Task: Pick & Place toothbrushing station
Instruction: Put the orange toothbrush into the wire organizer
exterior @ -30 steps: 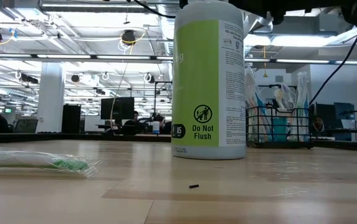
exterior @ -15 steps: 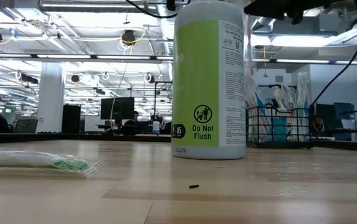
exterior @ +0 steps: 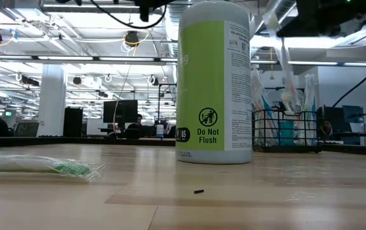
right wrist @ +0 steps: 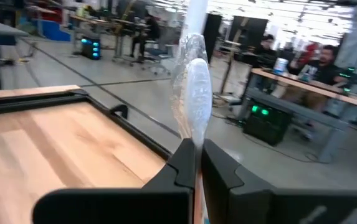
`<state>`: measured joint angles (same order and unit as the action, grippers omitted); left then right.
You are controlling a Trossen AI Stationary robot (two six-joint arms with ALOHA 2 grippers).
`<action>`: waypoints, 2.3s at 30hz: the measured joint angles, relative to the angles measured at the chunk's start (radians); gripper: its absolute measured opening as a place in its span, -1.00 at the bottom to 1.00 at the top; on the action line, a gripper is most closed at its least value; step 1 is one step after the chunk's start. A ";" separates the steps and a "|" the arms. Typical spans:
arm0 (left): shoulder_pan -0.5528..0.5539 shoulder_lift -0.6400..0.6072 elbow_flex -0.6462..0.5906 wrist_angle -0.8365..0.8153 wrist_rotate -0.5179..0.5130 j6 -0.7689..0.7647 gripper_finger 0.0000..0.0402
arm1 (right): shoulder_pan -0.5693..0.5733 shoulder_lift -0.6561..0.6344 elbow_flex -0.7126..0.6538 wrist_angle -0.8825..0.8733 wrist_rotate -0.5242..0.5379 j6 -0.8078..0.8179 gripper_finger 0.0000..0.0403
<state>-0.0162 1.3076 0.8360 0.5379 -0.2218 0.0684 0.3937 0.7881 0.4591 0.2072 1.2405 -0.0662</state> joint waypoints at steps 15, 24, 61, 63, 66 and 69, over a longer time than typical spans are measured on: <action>-0.005 -0.084 -0.098 0.011 0.000 -0.051 -0.98 | -0.001 -0.298 -0.157 -0.009 0.168 -0.077 -1.00; -0.005 -0.082 -0.098 0.010 -0.001 -0.051 -0.98 | -0.047 -0.425 -0.242 -0.039 0.209 -0.091 -1.00; -0.005 -0.082 -0.098 0.009 0.000 -0.048 -0.98 | -0.365 -0.554 -0.395 -0.053 -0.114 0.099 -1.00; -0.005 -0.082 -0.098 0.009 0.000 -0.049 -0.98 | -0.365 -0.554 -0.405 -0.053 -0.114 0.117 -1.00; -0.005 -0.082 -0.098 0.009 0.000 -0.050 -0.98 | -0.373 -0.554 -0.425 -0.039 -0.114 0.134 -1.00; -0.005 -0.082 -0.098 0.008 0.000 -0.050 -0.98 | -0.383 -0.554 -0.448 -0.044 -0.114 0.169 -1.00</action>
<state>-0.0212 1.2255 0.7383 0.5461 -0.2222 0.0181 0.0109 0.2344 0.0110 0.1635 1.1263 0.1030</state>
